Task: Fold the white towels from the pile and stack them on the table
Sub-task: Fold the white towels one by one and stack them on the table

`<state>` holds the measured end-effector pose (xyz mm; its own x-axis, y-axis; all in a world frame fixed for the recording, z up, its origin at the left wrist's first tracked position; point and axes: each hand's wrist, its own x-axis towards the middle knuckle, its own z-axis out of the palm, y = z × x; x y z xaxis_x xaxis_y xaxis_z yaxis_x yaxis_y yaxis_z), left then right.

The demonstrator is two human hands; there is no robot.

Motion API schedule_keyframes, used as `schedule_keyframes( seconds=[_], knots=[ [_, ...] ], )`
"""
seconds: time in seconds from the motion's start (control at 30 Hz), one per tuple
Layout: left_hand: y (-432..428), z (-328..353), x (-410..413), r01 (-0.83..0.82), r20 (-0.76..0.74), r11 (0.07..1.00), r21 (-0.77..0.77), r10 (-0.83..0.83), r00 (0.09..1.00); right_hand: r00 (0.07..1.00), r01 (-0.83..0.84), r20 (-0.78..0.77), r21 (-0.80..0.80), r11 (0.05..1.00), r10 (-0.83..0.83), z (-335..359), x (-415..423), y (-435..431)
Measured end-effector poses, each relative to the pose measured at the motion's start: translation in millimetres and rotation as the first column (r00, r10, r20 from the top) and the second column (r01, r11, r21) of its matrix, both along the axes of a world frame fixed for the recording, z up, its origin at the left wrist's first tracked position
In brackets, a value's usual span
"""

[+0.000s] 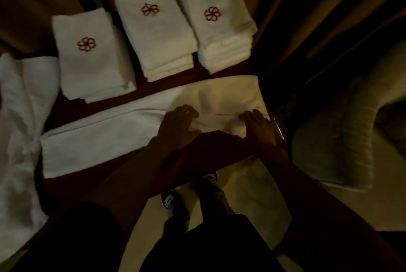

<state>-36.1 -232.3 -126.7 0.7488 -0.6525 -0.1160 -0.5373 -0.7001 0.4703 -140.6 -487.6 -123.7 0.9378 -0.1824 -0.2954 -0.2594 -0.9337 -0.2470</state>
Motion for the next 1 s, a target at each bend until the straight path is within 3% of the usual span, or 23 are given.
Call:
schedule_keyframes(
  seconds=[0.1, 0.2, 0.33, 0.43, 0.53, 0.73, 0.9, 1.0],
  knots=[
    [-20, -6, -3, 0.075, -0.057, 0.993, 0.086, -0.071, 0.996, 0.996, -0.027, -0.083, 0.027, 0.999, 0.029, -11, -7, -28],
    [-29, -13, -4, 0.032, -0.010, 0.994, 0.105, -0.031, 0.999, 0.991, -0.059, -0.120, 0.036, 0.998, 0.063, -20, -8, -49],
    [-36, -13, 0, -0.005, 0.022, 0.996, 0.092, 0.003, 1.000, 0.991, -0.061, -0.121, 0.034, 0.998, 0.065, -18, -3, -57],
    [-39, -9, 3, -0.024, -0.002, 0.984, 0.176, 0.025, 1.000, 0.993, -0.068, -0.093, 0.020, 0.997, 0.070, -16, -1, -58],
    [-44, -5, 3, -0.036, -0.054, 0.976, 0.215, 0.049, 0.997, 0.994, -0.101, -0.039, 0.108, 0.989, 0.106, -21, -5, -70],
    [-54, -5, -1, -0.144, -0.090, 0.968, 0.205, 0.165, 0.982, 0.944, -0.291, -0.103, 0.194, 0.937, 0.315, -31, -10, -106],
    [-55, -4, -2, -0.218, -0.093, 0.964, 0.150, 0.233, 0.968, 0.922, -0.320, -0.177, 0.155, 0.935, 0.345, -26, -6, -107],
    [-57, -2, 0, -0.231, -0.127, 0.957, 0.177, 0.255, 0.958, 0.939, -0.339, -0.011, 0.152, 0.929, 0.344, -28, -12, -110]
  ],
)
